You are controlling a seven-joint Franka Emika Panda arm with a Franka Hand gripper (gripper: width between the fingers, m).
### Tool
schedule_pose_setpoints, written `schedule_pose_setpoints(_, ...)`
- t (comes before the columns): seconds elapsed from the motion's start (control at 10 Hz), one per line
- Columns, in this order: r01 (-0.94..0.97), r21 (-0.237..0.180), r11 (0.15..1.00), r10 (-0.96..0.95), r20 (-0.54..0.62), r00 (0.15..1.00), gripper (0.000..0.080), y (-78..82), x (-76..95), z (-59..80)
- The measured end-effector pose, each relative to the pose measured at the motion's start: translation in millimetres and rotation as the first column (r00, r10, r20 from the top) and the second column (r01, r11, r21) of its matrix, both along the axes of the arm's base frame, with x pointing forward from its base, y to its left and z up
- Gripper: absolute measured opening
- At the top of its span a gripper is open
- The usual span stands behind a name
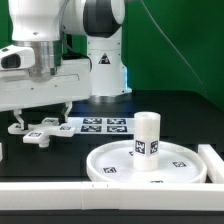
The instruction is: Assemble round table
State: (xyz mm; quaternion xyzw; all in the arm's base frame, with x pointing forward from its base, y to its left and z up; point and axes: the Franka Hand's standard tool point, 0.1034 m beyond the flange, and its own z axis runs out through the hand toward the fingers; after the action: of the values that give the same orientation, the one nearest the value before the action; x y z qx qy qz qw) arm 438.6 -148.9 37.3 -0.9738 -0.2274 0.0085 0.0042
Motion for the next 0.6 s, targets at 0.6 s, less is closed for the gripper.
schedule_pose_setpoints(0.6,-0.01,-0.001,1.0,0.01,0.0,1.0,0.0649,0.1,-0.6,-0.1)
